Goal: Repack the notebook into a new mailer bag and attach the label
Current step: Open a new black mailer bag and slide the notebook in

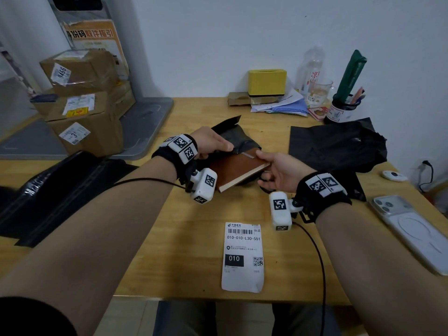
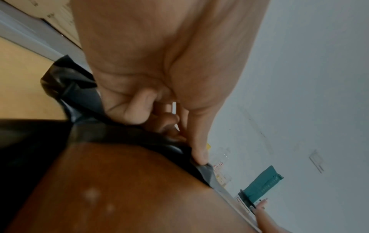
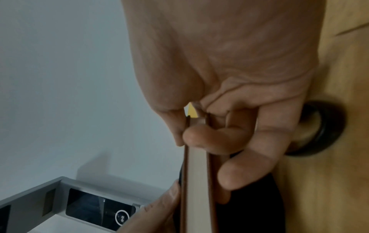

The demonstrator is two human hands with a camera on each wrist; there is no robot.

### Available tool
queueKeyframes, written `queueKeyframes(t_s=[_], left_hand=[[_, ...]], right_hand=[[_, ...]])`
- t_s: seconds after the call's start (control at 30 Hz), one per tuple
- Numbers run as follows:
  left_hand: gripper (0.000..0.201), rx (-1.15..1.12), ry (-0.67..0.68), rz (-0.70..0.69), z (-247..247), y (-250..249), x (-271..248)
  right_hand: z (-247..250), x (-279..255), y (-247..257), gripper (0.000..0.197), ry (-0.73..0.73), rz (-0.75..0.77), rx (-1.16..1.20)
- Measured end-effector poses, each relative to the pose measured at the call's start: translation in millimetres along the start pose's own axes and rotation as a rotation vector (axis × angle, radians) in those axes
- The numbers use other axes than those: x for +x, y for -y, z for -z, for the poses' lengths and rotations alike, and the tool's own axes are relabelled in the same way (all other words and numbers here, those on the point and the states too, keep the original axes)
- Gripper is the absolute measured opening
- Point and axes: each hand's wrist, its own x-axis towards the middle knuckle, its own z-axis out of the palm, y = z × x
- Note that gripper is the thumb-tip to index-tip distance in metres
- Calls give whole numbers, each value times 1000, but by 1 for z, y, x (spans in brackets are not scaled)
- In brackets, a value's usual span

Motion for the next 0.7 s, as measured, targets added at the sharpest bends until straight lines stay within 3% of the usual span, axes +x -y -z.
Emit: queueKeyframes(t_s=[0.13, 0.27, 0.43, 0.57, 0.7], left_hand=[[15, -12, 3, 6, 3, -3, -3], [13, -121, -84, 1, 10, 9, -3], [12, -147, -258, 31, 17, 31, -3], [31, -156, -344, 138, 24, 46, -4], [37, -84, -285, 286, 29, 57, -8]], right_hand=[[-14, 6, 0, 24, -25, -15, 41], [-24, 7, -1, 21, 27, -27, 14], [-24, 4, 13, 39, 131, -113, -327], [-19, 3, 26, 43, 13, -108, -566], [-14, 8, 31, 32, -124, -8, -544]])
